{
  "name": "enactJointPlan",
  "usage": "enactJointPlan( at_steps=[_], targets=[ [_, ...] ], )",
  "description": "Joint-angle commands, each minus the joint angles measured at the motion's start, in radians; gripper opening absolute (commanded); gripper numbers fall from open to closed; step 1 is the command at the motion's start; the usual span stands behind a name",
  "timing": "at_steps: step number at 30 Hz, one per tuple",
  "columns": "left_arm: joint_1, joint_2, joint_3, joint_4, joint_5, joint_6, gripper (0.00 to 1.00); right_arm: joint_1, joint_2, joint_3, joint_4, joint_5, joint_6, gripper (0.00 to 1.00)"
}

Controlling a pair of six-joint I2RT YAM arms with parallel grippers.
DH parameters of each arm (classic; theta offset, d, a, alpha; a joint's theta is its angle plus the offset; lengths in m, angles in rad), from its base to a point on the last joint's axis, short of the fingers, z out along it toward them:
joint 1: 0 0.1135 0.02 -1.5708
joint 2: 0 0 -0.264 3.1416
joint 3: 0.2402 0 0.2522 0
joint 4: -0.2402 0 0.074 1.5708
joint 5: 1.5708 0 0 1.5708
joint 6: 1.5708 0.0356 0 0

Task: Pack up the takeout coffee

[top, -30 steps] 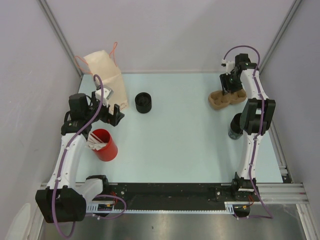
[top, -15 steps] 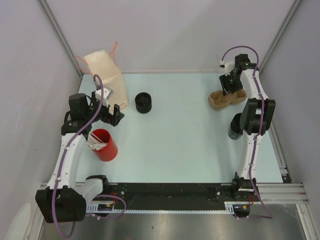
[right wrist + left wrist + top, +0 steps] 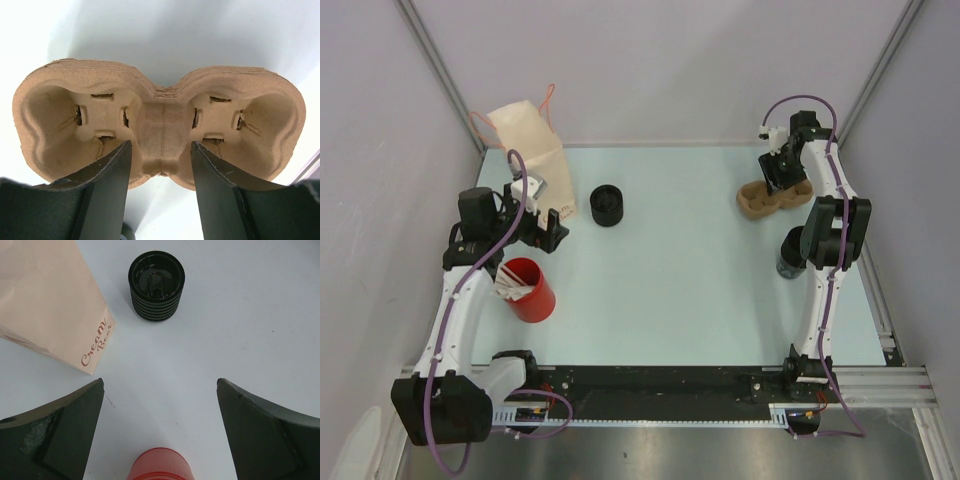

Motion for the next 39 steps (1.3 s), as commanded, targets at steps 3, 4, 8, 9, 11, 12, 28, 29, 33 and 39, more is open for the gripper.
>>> enactJointPlan(
  at_steps=[3, 4, 8, 9, 11, 12, 28, 29, 33, 39],
  targets=[
    [0.007, -0.006, -0.003, 0.032, 0.039, 0.01, 1.0, -0.007, 0.012, -0.001, 0.004, 0.013, -0.018, 0.55],
    [0.007, -0.004, -0.003, 0.034, 0.039, 0.011, 0.99, -0.007, 0.013, -0.001, 0.004, 0.013, -0.018, 0.55],
    [0.007, -0.004, -0.003, 0.032, 0.039, 0.011, 0.99, -0.006, 0.012, -0.006, 0.009, 0.005, -0.014, 0.5],
    [0.007, -0.006, -0.004, 0.032, 0.039, 0.011, 0.99, -0.006, 0.01, -0.006, 0.009, 0.004, -0.014, 0.45],
    [0.007, -0.004, -0.004, 0.032, 0.04, 0.011, 0.99, -0.006, 0.01, -0.007, 0.011, -0.005, -0.016, 0.42],
    [0.007, -0.006, -0.003, 0.032, 0.04, 0.011, 0.99, -0.006, 0.01, -0.009, 0.011, -0.007, -0.017, 0.38],
    [0.007, 0.0, -0.003, 0.034, 0.043, 0.011, 0.99, -0.006, -0.01, -0.015, 0.012, -0.03, -0.016, 0.16],
    [0.008, 0.002, -0.003, 0.034, 0.045, 0.011, 0.99, -0.006, -0.017, -0.015, 0.012, -0.036, -0.017, 0.32],
    [0.007, 0.0, -0.003, 0.034, 0.045, 0.01, 0.99, -0.007, -0.054, -0.027, 0.032, -0.05, -0.018, 0.56],
    [0.008, 0.002, -0.003, 0.032, 0.045, 0.011, 0.99, -0.011, -0.04, -0.027, 0.035, -0.037, -0.022, 0.59]
  ],
)
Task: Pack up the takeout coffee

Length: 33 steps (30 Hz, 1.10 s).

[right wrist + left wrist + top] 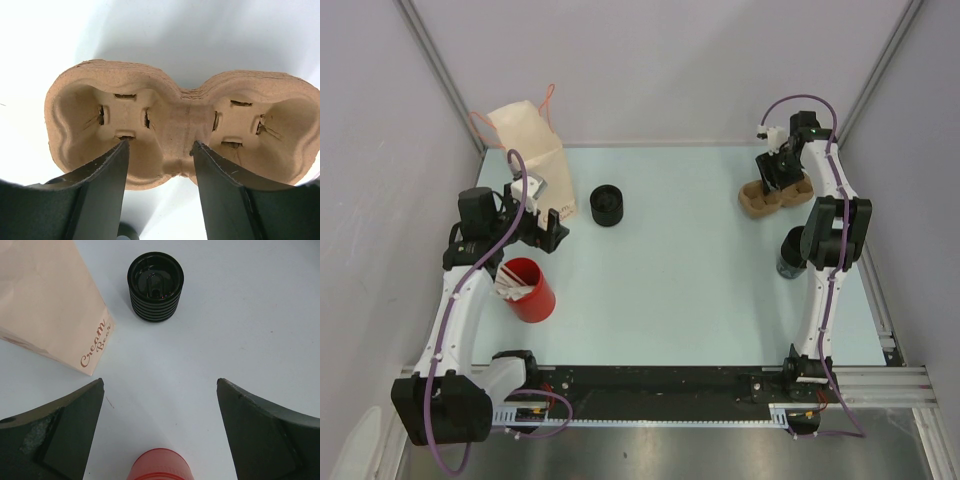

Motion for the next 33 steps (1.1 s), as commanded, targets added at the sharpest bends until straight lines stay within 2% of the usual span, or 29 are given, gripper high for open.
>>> enactJointPlan(
  at_steps=[1, 7, 15, 21, 30, 32, 33],
  targets=[
    [0.006, -0.001, -0.002, 0.029, 0.038, 0.011, 0.99, -0.012, -0.032, -0.008, 0.024, 0.013, -0.012, 0.59],
    [0.006, -0.002, -0.004, 0.031, 0.037, 0.011, 0.99, -0.025, -0.034, -0.008, 0.042, 0.024, -0.006, 0.6],
    [0.006, -0.004, -0.004, 0.031, 0.034, 0.013, 0.99, -0.035, -0.057, -0.042, 0.087, 0.035, -0.012, 0.69],
    [0.007, -0.004, -0.005, 0.031, 0.034, 0.013, 0.99, -0.034, -0.023, -0.041, 0.082, 0.029, -0.012, 0.69],
    [0.007, -0.002, -0.007, 0.031, 0.034, 0.016, 1.0, -0.029, -0.025, -0.047, 0.079, -0.03, -0.007, 0.59],
    [0.009, -0.002, -0.007, 0.032, 0.034, 0.014, 0.99, -0.026, -0.022, -0.047, 0.079, -0.03, -0.004, 0.54],
    [0.009, -0.001, -0.007, 0.032, 0.034, 0.014, 0.99, -0.025, -0.02, -0.047, 0.08, -0.03, -0.003, 0.48]
  ],
)
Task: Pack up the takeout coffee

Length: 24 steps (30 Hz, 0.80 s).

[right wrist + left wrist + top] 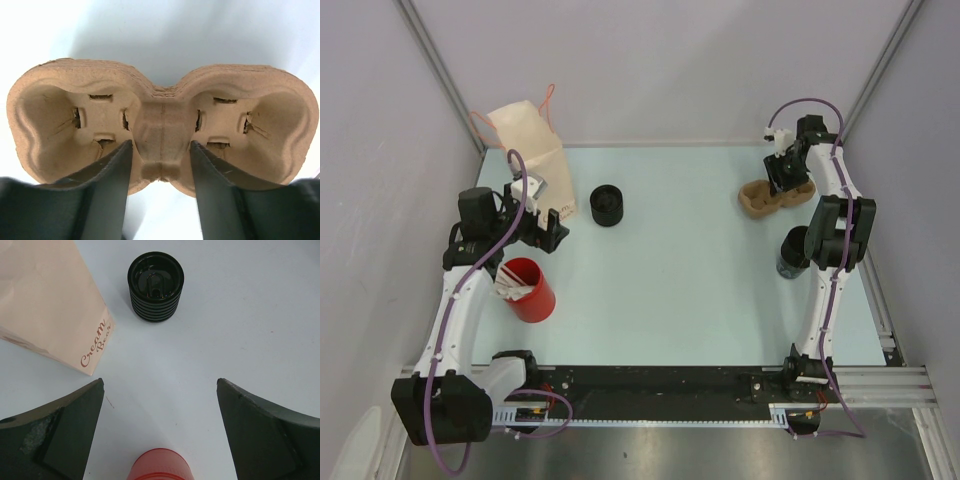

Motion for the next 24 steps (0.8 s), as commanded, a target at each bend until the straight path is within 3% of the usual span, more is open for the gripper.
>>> enactJointPlan(
  at_steps=[1, 7, 24],
  targets=[
    [0.007, -0.001, -0.008, 0.032, 0.035, 0.016, 0.99, 0.008, -0.018, -0.001, 0.02, -0.02, -0.002, 0.45],
    [0.009, 0.001, -0.008, 0.032, 0.037, 0.017, 1.0, 0.011, -0.032, -0.004, 0.032, -0.02, 0.012, 0.29],
    [0.01, 0.002, -0.008, 0.032, 0.038, 0.017, 1.0, 0.017, -0.132, -0.024, 0.132, 0.059, 0.166, 0.25]
  ],
)
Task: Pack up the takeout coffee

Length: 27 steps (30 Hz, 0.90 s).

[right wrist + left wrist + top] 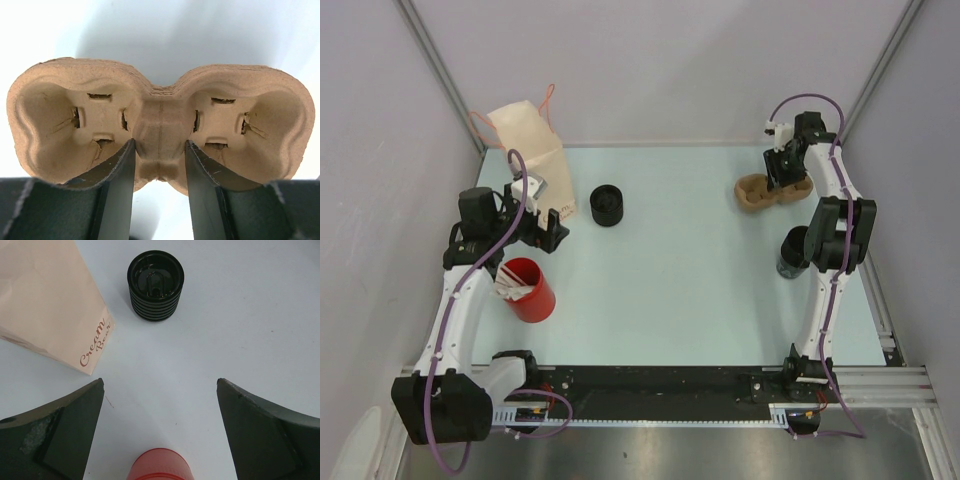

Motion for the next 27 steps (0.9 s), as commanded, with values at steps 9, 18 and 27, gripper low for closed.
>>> enactJointPlan(
  at_steps=[9, 18, 27],
  targets=[
    [0.009, 0.004, -0.007, 0.031, 0.041, 0.017, 0.99, 0.006, -0.117, 0.025, 0.094, 0.09, 0.164, 0.28],
    [0.008, 0.004, -0.005, 0.03, 0.043, 0.017, 0.99, 0.022, -0.094, 0.062, 0.068, 0.156, 0.215, 0.29],
    [0.008, 0.005, -0.005, 0.031, 0.043, 0.017, 0.99, 0.02, -0.1, 0.062, 0.067, 0.144, 0.227, 0.33]
  ],
)
